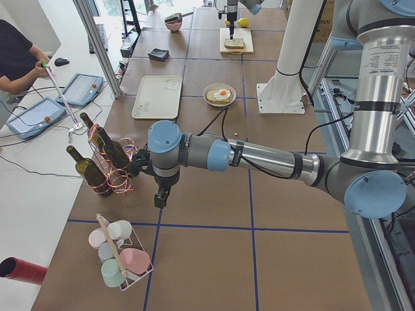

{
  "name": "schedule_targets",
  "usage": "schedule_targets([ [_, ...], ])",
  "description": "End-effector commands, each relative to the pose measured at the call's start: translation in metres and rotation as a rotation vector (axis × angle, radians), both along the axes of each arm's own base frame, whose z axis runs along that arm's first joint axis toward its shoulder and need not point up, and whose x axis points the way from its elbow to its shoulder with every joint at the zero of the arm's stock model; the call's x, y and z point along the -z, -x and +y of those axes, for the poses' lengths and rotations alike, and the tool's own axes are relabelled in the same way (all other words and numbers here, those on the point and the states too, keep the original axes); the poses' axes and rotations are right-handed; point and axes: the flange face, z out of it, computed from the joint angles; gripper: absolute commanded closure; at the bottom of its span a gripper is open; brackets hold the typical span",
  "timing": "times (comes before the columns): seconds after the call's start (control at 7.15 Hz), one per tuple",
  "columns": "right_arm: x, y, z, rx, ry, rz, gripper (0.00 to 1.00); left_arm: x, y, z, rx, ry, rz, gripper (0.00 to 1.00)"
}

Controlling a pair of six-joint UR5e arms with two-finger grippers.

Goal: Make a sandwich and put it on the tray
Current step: 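Grasp the bread slice on the board with the right gripper and lift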

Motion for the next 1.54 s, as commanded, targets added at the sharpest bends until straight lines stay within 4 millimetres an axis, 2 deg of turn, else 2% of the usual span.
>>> schedule_targets([
  [0.0, -0.022, -0.001, 0.007, -0.014, 0.032, -0.014, 0.42, 0.003, 0.0, 0.0, 0.0, -0.008, 0.0, 0.0],
  [0.28, -0.027, -0.003, 0.01, -0.011, 0.032, -0.034, 0.44, 0.007, 0.0, 0.0, 0.001, -0.014, 0.0, 0.0],
  [0.56, -0.025, -0.003, 0.011, -0.008, 0.035, -0.042, 1.0, 0.009, 0.0, 0.001, 0.001, -0.019, 0.0, 0.0],
  [0.7, -0.025, -0.004, 0.011, -0.007, 0.033, -0.042, 1.0, 0.01, 0.0, 0.001, 0.001, -0.02, 0.0, 0.0],
  [1.12, 0.007, -0.001, 0.011, 0.009, 0.004, -0.098, 1.0, 0.014, 0.0, 0.001, 0.001, -0.028, 0.0, 0.0],
  [1.4, 0.014, -0.002, 0.016, 0.046, 0.003, -0.146, 1.0, 0.015, 0.0, 0.0, 0.001, -0.03, 0.0, 0.0],
])
